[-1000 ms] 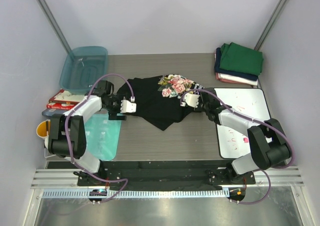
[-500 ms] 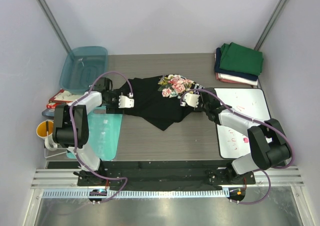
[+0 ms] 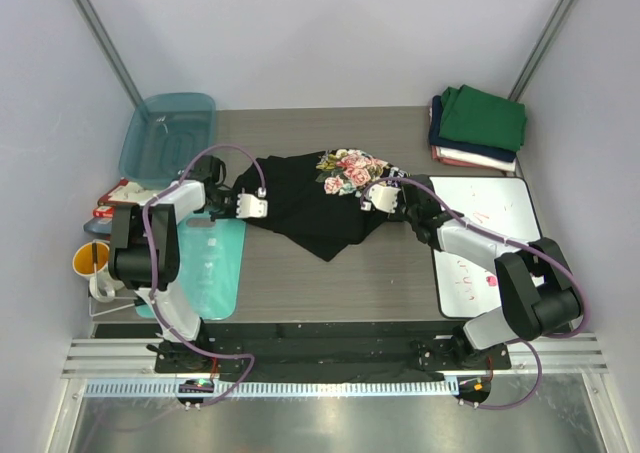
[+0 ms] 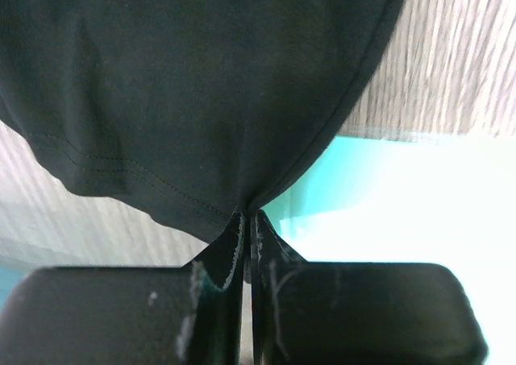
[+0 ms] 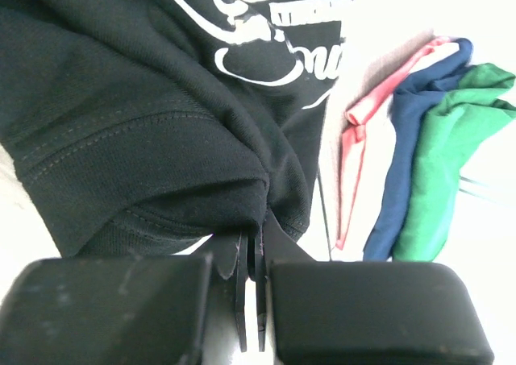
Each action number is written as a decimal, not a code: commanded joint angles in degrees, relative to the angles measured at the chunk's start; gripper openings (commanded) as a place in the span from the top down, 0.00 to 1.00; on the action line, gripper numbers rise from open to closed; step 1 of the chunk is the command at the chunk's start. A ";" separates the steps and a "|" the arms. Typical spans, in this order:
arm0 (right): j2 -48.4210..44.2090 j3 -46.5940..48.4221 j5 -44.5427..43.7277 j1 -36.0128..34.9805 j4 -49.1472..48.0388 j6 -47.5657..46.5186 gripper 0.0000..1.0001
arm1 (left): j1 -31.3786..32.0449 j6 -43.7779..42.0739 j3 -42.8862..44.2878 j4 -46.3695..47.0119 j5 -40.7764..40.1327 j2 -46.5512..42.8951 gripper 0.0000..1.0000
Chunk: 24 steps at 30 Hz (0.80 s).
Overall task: Fold and stack the t-shirts
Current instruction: Flatten out the tshirt
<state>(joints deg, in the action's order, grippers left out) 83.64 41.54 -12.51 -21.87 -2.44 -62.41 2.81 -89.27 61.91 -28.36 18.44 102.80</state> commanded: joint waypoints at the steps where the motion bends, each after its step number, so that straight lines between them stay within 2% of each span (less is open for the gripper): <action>1: -0.58 -0.67 -3.83 0.42 -8.27 -1.56 0.99 | -0.78 11.47 1.02 -2.69 4.31 -4.42 1.00; 3: -0.40 -1.02 -4.80 0.42 -12.66 -2.01 0.99 | -0.87 19.53 0.15 1.80 5.81 -8.48 1.00; 5: 0.21 -1.28 -5.76 0.51 -18.80 -2.80 0.99 | -0.96 24.47 -1.87 10.39 7.58 -15.15 1.00; 6: 0.65 -1.89 -6.38 0.34 -22.05 -2.98 0.95 | -0.88 28.07 -4.40 13.91 7.84 -17.09 1.00; 7: 2.39 -2.25 -8.30 0.42 -29.92 -2.98 0.91 | -0.79 29.49 -4.95 18.12 7.93 -18.59 1.00; 8: 3.54 -2.25 -9.45 0.42 -33.13 -3.15 0.87 | -0.79 30.64 -4.70 17.99 7.76 -19.91 1.00; 10: 8.00 -0.50 -12.87 0.33 -39.19 -3.33 0.63 | -0.52 34.14 -2.68 17.37 5.66 -19.75 1.00; 12: 9.52 0.99 -16.84 0.42 -40.89 -2.37 0.37 | -0.17 34.78 -3.54 18.25 4.33 -19.92 1.00; 13: 9.18 1.00 -16.67 0.42 -37.06 -1.41 0.35 | 0.09 35.13 -4.51 20.51 3.28 -20.18 1.00; 15: 3.93 2.13 -9.58 -0.02 -25.75 4.64 0.33 | 0.62 35.05 -7.15 22.90 0.90 -21.15 1.00; 16: 1.73 2.93 -5.37 -0.10 -13.59 7.45 0.32 | 0.71 34.87 -7.76 23.26 0.81 -21.41 1.00; 17: -2.99 4.06 3.46 -0.02 -7.29 9.92 0.32 | 0.79 35.04 -8.64 23.44 0.81 -21.59 1.00; 18: -4.69 6.34 8.51 -0.10 -1.40 13.25 0.33 | 0.88 35.22 -8.91 23.61 0.81 -21.77 1.00; 19: -6.28 7.41 11.78 -0.54 8.40 14.41 0.34 | 1.06 35.22 -9.09 23.53 0.55 -21.68 1.00; 21: -6.91 11.08 19.16 -3.26 19.16 16.35 0.36 | 1.41 35.31 -9.09 23.61 0.02 -21.16 1.00; 24: -6.03 10.67 18.94 -10.02 22.82 16.53 0.38 | 2.02 35.75 -8.47 23.61 -0.85 -20.01 1.00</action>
<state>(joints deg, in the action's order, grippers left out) 77.95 50.13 -3.57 -24.95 4.01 -50.98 4.08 -55.24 52.27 -8.67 19.14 82.37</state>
